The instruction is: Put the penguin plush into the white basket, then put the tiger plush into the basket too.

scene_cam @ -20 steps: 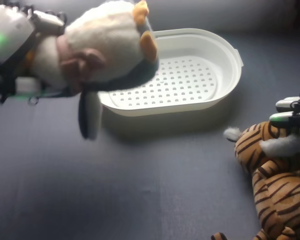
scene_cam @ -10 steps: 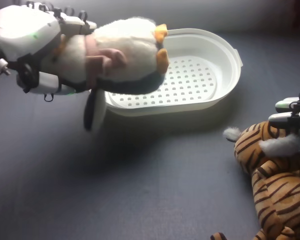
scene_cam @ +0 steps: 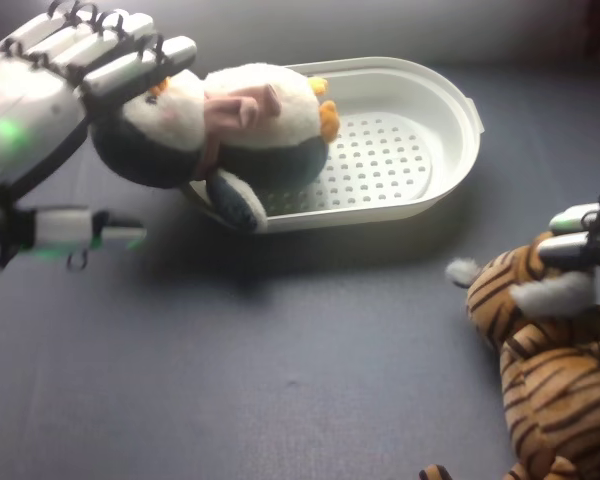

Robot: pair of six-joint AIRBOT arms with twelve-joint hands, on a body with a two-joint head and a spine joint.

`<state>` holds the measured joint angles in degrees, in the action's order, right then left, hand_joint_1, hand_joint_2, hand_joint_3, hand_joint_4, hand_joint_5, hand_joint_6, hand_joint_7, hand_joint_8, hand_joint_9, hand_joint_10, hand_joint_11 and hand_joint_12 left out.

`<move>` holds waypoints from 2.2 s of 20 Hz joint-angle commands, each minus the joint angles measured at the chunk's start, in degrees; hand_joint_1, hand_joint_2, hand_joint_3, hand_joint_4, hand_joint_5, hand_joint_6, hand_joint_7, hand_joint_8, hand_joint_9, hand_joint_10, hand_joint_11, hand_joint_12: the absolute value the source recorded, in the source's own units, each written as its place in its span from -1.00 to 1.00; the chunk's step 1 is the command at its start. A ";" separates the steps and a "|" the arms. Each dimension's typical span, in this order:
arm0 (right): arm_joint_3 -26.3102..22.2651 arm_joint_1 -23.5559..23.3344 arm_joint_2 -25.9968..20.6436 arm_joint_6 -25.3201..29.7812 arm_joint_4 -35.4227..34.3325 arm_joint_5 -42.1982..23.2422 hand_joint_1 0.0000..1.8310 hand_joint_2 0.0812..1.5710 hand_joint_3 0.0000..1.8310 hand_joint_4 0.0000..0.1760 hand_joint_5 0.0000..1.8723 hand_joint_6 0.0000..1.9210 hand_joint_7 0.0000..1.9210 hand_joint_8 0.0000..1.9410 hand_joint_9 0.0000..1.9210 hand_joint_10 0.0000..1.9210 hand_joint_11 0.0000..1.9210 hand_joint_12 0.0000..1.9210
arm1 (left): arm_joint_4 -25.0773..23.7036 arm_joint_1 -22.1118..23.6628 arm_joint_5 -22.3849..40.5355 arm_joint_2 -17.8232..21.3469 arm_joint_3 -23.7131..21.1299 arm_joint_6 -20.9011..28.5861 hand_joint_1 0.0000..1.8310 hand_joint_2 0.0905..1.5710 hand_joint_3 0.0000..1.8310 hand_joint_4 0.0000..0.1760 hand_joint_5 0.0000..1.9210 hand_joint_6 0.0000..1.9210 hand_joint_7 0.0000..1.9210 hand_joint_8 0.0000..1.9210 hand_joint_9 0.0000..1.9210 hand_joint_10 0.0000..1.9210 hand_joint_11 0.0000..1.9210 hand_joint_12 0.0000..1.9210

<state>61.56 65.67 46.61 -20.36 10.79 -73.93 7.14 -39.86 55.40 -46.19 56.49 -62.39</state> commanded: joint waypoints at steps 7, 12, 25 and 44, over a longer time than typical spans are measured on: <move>-1.67 -1.13 -0.77 0.87 6.04 -3.02 0.29 0.37 -1.00 0.91 -0.61 -1.00 -0.74 -1.00 -0.68 -1.00 -0.61 -0.91 | -2.54 -6.27 19.40 3.72 -4.24 4.24 -0.03 0.13 -0.99 0.48 -0.90 -0.99 -1.00 -1.00 -1.00 -1.00 -1.00 -1.00; -0.88 -3.13 -0.93 1.72 11.60 7.15 0.22 0.40 -0.99 0.66 -0.60 -0.99 -0.79 -1.00 -0.72 -1.00 -0.67 -0.95 | -3.30 -7.05 20.05 3.50 -4.38 5.84 0.01 0.13 -1.00 0.62 -0.88 -0.99 -0.99 -1.00 -1.00 -1.00 -1.00 -1.00; 5.78 -12.83 7.51 1.61 19.88 24.69 0.26 0.61 -1.00 -1.00 -0.16 0.35 -0.42 0.66 -0.56 0.60 -0.58 0.54 | -3.73 -7.75 21.41 3.57 -4.44 7.70 -0.07 0.17 -0.99 0.12 -0.84 -0.99 -0.90 -0.99 -0.96 -0.99 -1.00 -1.00; 16.67 -33.86 14.25 -8.20 1.59 12.13 0.35 0.38 -1.00 -1.00 0.19 -0.19 -0.08 0.17 -0.08 -0.31 -0.46 0.39 | -3.38 -9.14 22.25 1.98 -3.97 8.50 -0.17 0.16 -1.00 0.31 -0.78 -1.00 -0.83 -1.00 -0.88 -1.00 -1.00 -0.67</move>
<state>78.63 31.77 61.63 -28.60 15.09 -55.88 3.79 -49.28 70.26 -44.40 52.38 -54.06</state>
